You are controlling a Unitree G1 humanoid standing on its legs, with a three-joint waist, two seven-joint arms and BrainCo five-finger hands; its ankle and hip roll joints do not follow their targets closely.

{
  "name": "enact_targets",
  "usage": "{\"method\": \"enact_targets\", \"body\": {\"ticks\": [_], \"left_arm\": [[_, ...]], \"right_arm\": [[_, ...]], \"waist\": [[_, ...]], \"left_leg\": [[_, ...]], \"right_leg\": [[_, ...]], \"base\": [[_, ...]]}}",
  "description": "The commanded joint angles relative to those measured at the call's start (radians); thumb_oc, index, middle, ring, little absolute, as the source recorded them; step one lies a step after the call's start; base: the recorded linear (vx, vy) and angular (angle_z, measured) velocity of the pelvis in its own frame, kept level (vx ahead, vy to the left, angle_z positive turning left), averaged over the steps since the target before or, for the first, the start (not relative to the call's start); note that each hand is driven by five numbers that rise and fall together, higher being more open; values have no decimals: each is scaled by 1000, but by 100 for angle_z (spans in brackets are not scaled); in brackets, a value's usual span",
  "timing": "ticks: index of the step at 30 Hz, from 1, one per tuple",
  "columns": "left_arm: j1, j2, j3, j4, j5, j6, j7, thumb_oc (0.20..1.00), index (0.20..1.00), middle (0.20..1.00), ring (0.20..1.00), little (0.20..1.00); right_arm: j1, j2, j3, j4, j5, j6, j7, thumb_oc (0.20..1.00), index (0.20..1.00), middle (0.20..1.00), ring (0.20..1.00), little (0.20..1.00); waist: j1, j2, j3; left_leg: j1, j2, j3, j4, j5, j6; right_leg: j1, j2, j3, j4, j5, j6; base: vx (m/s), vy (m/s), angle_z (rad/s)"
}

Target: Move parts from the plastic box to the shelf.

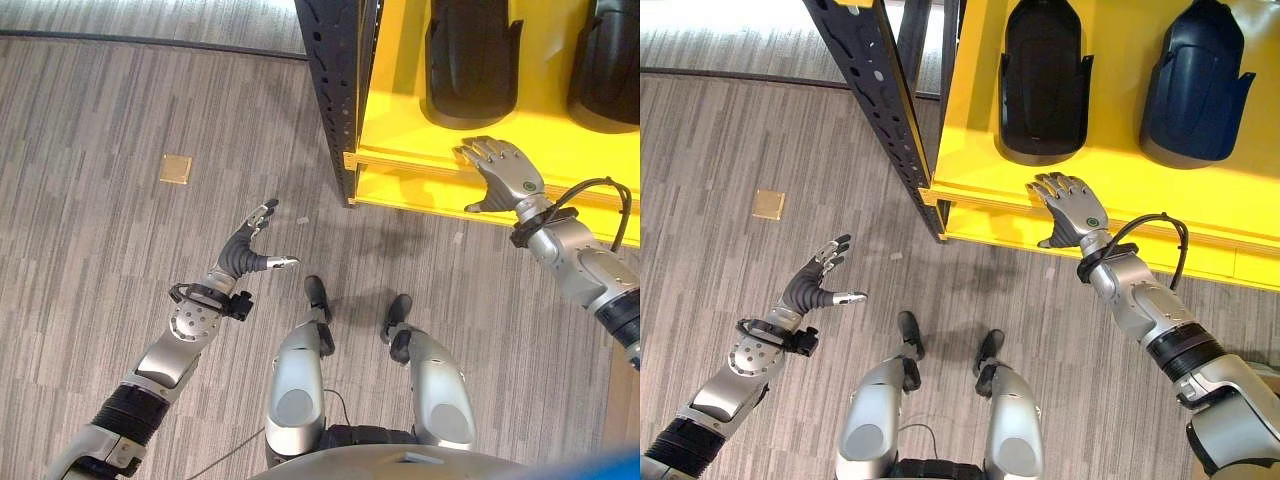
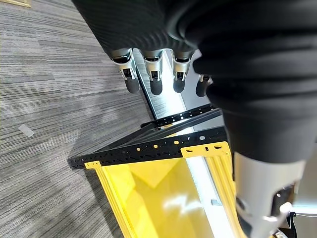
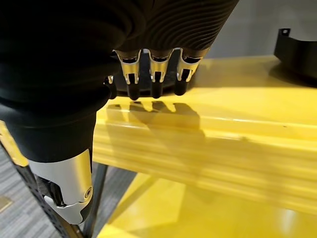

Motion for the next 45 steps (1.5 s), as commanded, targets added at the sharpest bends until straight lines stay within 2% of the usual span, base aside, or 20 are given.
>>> {"method": "enact_targets", "body": {"ticks": [1, 15, 25, 29, 38, 43, 45], "left_arm": [[8, 8, -14, -39, 13, -52, -1, 1000, 1000, 1000, 1000, 1000], [-5, -3, -36, -26, 13, -54, -15, 1000, 1000, 1000, 1000, 1000], [6, -4, -41, -29, 19, -56, -21, 1000, 1000, 1000, 1000, 1000], [12, -6, -43, -25, 29, -58, -28, 1000, 1000, 1000, 1000, 1000], [36, -14, -43, -25, 24, -57, -31, 1000, 1000, 1000, 1000, 1000], [39, -21, -47, -15, 24, -58, -42, 1000, 1000, 1000, 1000, 1000], [33, -26, -55, -4, 29, -63, -44, 1000, 1000, 1000, 1000, 1000]], "right_arm": [[-79, -14, 13, -5, 15, 1, -23, 1000, 1000, 1000, 1000, 1000], [-166, -5, 61, 69, -17, -10, 8, 1000, 1000, 1000, 1000, 1000], [-230, 2, 92, 98, 15, -8, 59, 1000, 1000, 1000, 1000, 1000], [-248, 15, 101, 119, 34, 6, 74, 1000, 1000, 1000, 1000, 1000], [-278, 43, 113, 177, 25, -24, 96, 1000, 1000, 1000, 1000, 1000], [-291, 58, 120, 193, 25, 0, 101, 1000, 1000, 1000, 1000, 1000], [-304, 71, 120, 208, 32, 42, 92, 1000, 1000, 1000, 1000, 1000]], "waist": [[5, 4, -35], [17, 19, -42], [30, 28, -48], [35, 30, -61], [42, 38, -91], [46, 39, -97], [48, 40, -97]], "left_leg": [[27, 44, 17, 79, -93, -69], [40, 43, 14, 77, -92, -70], [50, 39, 9, 70, -88, -70], [71, 33, 7, 54, -86, -69], [102, 41, 9, 56, -88, -74], [113, 42, 10, 52, -88, -73], [115, 42, 10, 50, -86, -73]], "right_leg": [[-35, -40, -6, 81, -60, 99], [-22, -47, -18, 82, -61, 97], [-11, -53, -26, 85, -62, 95], [9, -51, -30, 72, -61, 94], [52, -60, -43, 60, -62, 88], [64, -60, -46, 57, -62, 86], [66, -60, -46, 54, -60, 86]], "base": [[0, 0, 0], [0, 0, 0], [0, 0, 0], [24, -9, 3], [53, 7, 2], [22, -3, 2], [0, 0, 0]]}}
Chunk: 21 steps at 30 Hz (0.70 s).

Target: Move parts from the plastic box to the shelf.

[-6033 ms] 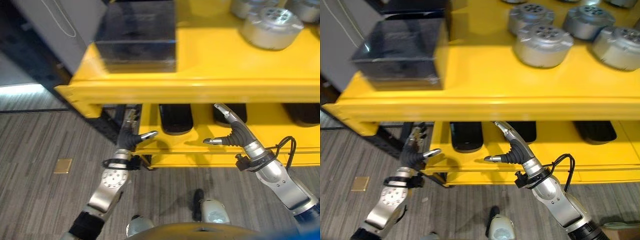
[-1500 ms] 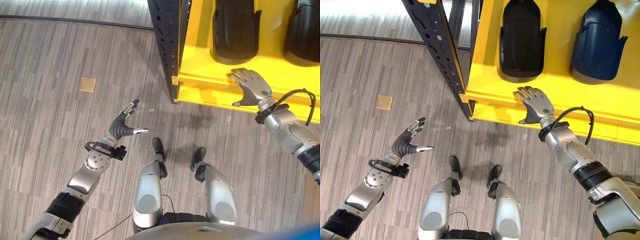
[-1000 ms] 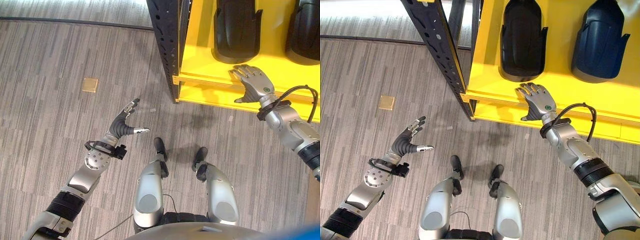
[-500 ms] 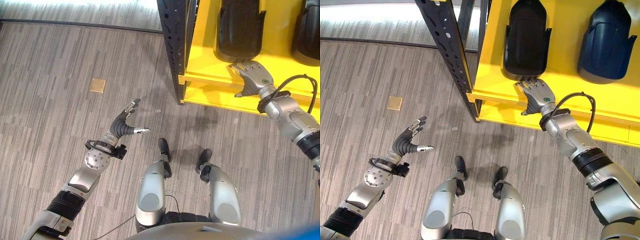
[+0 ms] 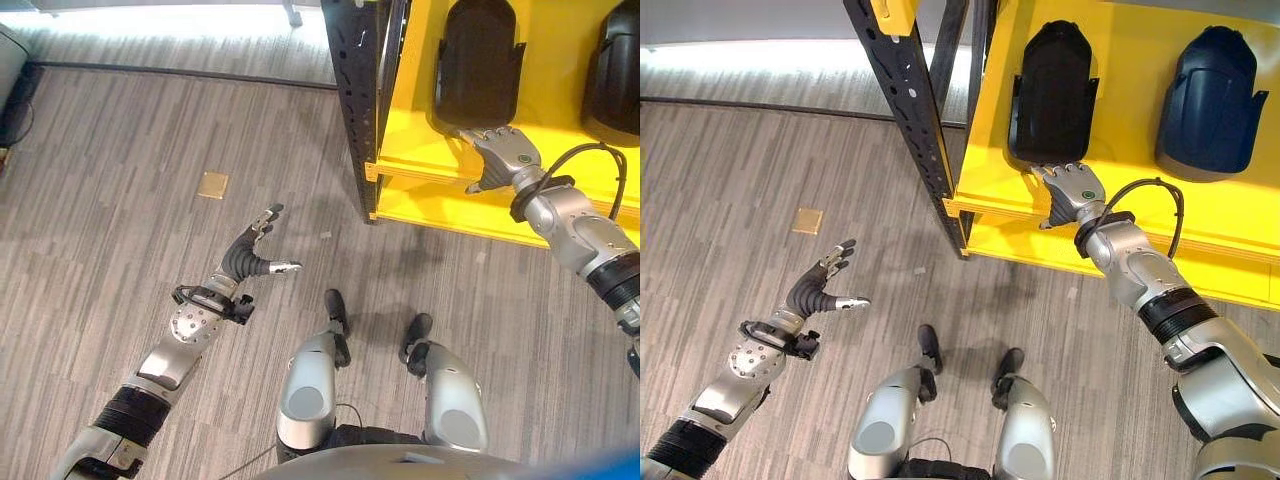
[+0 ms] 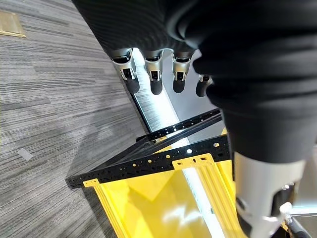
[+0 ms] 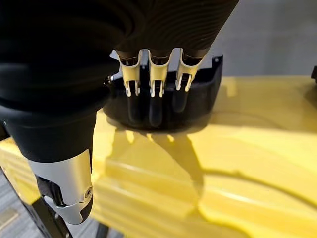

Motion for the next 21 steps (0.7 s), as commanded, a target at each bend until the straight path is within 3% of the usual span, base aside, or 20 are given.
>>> {"method": "enact_targets", "body": {"ticks": [1, 12, 21], "left_arm": [[24, -14, -57, -17, 23, -55, -2, 1000, 1000, 1000, 1000, 1000], [8, -21, -79, -6, 18, -52, 9, 1000, 1000, 1000, 1000, 1000], [10, -28, -89, 2, 23, -61, 11, 1000, 1000, 1000, 1000, 1000]], "right_arm": [[-98, 51, 28, 90, 48, 48, -41, 1000, 1000, 1000, 1000, 1000], [-167, 92, 32, 188, 61, 71, -46, 1000, 1000, 1000, 1000, 1000], [-182, 102, 46, 221, 59, 49, -49, 1000, 1000, 1000, 1000, 1000]], "waist": [[23, -47, -67], [34, -36, -66], [39, -32, -64]], "left_leg": [[37, 59, 21, 64, -95, -88], [40, 55, 15, 66, -96, -88], [41, 53, 13, 65, -95, -88]], "right_leg": [[-3, -36, -31, 27, -49, 87], [1, -43, -36, 34, -51, 84], [0, -47, -41, 41, -54, 82]], "base": [[0, 0, 0], [0, 0, 0], [0, -1, 1]]}}
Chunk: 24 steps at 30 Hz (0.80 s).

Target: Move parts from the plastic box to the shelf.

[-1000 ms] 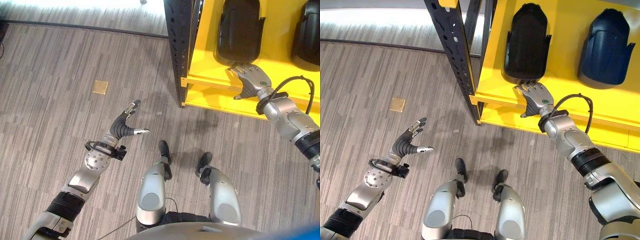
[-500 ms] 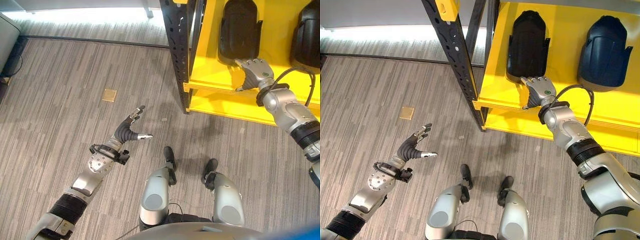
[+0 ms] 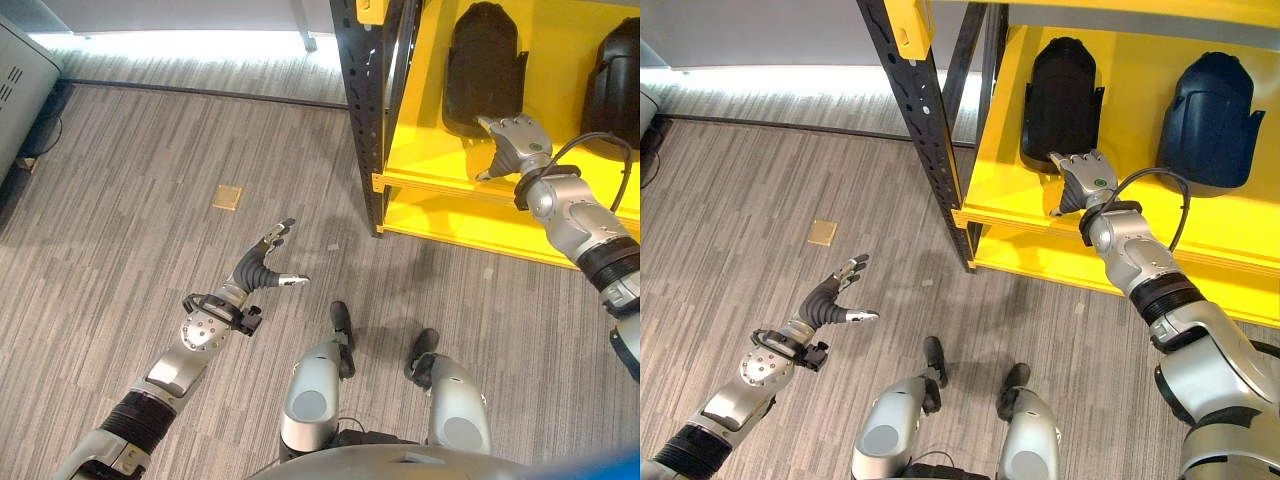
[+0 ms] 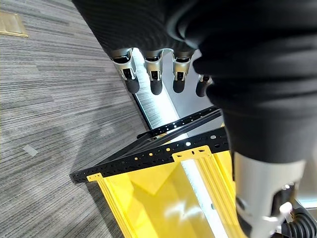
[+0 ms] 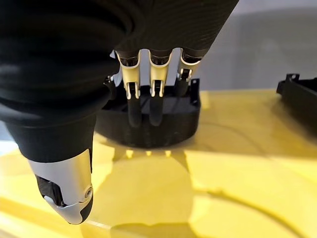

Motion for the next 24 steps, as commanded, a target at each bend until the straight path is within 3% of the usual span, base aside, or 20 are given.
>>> {"method": "enact_targets", "body": {"ticks": [1, 9, 11, 13, 24], "left_arm": [[7, -26, -18, -16, 21, -59, 11, 1000, 1000, 1000, 1000, 1000], [6, -27, -25, -8, 21, -70, 14, 1000, 1000, 1000, 1000, 1000], [6, -32, -27, -7, 27, -70, 20, 1000, 1000, 1000, 1000, 1000], [9, -35, -28, -8, 20, -67, 31, 1000, 1000, 1000, 1000, 1000], [13, -64, -25, -15, 19, -55, 96, 1000, 1000, 1000, 1000, 1000]], "right_arm": [[-109, 24, 39, 35, 23, -12, -44, 1000, 1000, 1000, 1000, 1000], [-128, 36, 52, 33, 35, 7, -36, 1000, 1000, 1000, 1000, 1000], [-123, 40, 49, 30, 44, 42, -72, 1000, 1000, 1000, 1000, 1000], [-110, 35, 29, 25, -4, 88, -173, 1000, 1000, 1000, 1000, 1000], [129, 61, -188, -260, 77, 57, -377, 1000, 1000, 1000, 1000, 1000]], "waist": [[19, -38, -19], [20, -36, -19], [17, -37, -19], [11, -37, -18], [-58, -46, -8]], "left_leg": [[33, 63, 24, 66, -98, -88], [34, 65, 26, 68, -98, -89], [35, 65, 28, 67, -97, -89], [38, 66, 30, 65, -98, -87], [45, 68, 53, 56, -105, -82]], "right_leg": [[3, -31, -37, 5, -30, 81], [2, -34, -38, 9, -33, 79], [2, -35, -37, 11, -33, 78], [3, -32, -34, 8, -33, 79], [-5, -14, 3, -13, -28, 86]], "base": [[0, 0, 0], [0, 0, 0], [5, 18, 0], [10, 36, -1], [-14, 26, -6]]}}
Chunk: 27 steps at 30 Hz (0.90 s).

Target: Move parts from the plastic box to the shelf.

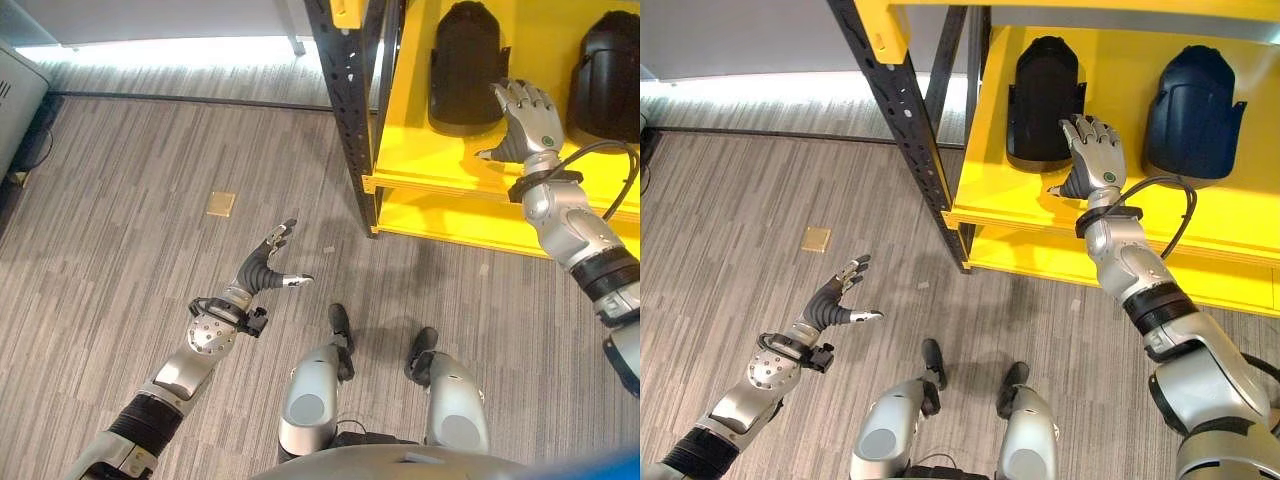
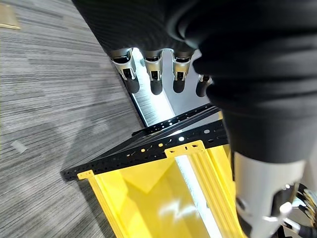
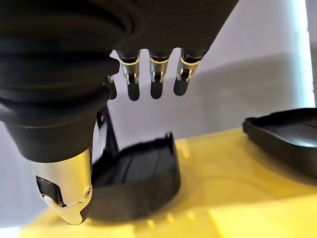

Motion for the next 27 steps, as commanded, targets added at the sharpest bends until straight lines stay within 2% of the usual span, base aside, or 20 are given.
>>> {"method": "enact_targets", "body": {"ticks": [1, 4, 6, 7, 10, 13, 18, 19, 27], "left_arm": [[11, -34, -16, -20, 17, -48, 52, 1000, 1000, 1000, 1000, 1000], [12, -40, -17, -20, 16, -45, 68, 1000, 1000, 1000, 1000, 1000], [20, -50, -13, -19, 17, -53, 95, 1000, 1000, 1000, 1000, 1000], [21, -53, -12, -19, 16, -53, 99, 1000, 1000, 1000, 1000, 1000], [30, -63, -5, -27, 17, -46, 125, 1000, 1000, 1000, 1000, 1000], [43, -74, 8, -26, 19, -50, 146, 1000, 1000, 1000, 1000, 1000], [71, -82, 27, -31, 29, -61, 153, 1000, 1000, 1000, 1000, 1000], [90, -79, 48, -37, 29, -68, 156, 1000, 1000, 1000, 1000, 1000], [108, -48, 65, -54, 22, -74, 145, 1000, 1000, 1000, 1000, 1000]], "right_arm": [[23, 27, -61, -82, 11, -41, -131, 1000, 1000, 1000, 1000, 1000], [57, 34, -94, -138, 25, -65, -159, 1000, 1000, 1000, 1000, 1000], [124, 51, -146, -238, 8, -123, -209, 1000, 1000, 1000, 1000, 1000], [135, 53, -153, -258, 4, -127, -211, 1000, 1000, 1000, 1000, 1000], [212, 60, -197, -372, 15, -143, -197, 1000, 1000, 1000, 1000, 1000], [311, 47, -228, -465, 14, -143, -138, 1000, 1000, 1000, 1000, 1000], [431, 21, -260, -528, 13, -130, -128, 1000, 1000, 1000, 1000, 1000], [519, -5, -297, -544, 14, -146, -150, 1000, 1000, 1000, 1000, 1000], [576, -56, -344, -514, 16, -172, -150, 1000, 1000, 1000, 1000, 1000]], "waist": [[-6, -39, 4], [-18, -40, 3], [-38, -43, 3], [-41, -43, 3], [-61, -46, -1], [-83, -53, -8], [-97, -63, -16], [-113, -75, -21], [-119, -99, -31]], "left_leg": [[53, 69, 33, 64, -106, -81], [56, 69, 39, 60, -107, -81], [62, 70, 46, 59, -109, -82], [62, 71, 47, 59, -109, -82], [68, 71, 55, 59, -115, -81], [75, 73, 66, 57, -121, -80], [82, 77, 78, 56, -126, -75], [87, 80, 90, 53, -130, -71], [93, 89, 103, 53, -134, -69]], "right_leg": [[23, -13, -15, -19, -28, 86], [25, -8, -9, -27, -27, 87], [28, -2, 2, -37, -27, 88], [29, -1, 4, -39, -27, 88], [35, 6, 16, -50, -27, 88], [41, 12, 28, -63, -26, 90], [47, 19, 36, -74, -23, 93], [53, 24, 40, -89, -18, 96], [70, 39, 44, -119, -8, 102]], "base": [[-14, 23, -10], [-10, 26, -5], [-6, 49, -4], [7, 50, -6], [16, 49, -15], [9, 31, -12], [-2, 11, -7], [-21, -11, -5], [-23, -43, -10]]}}
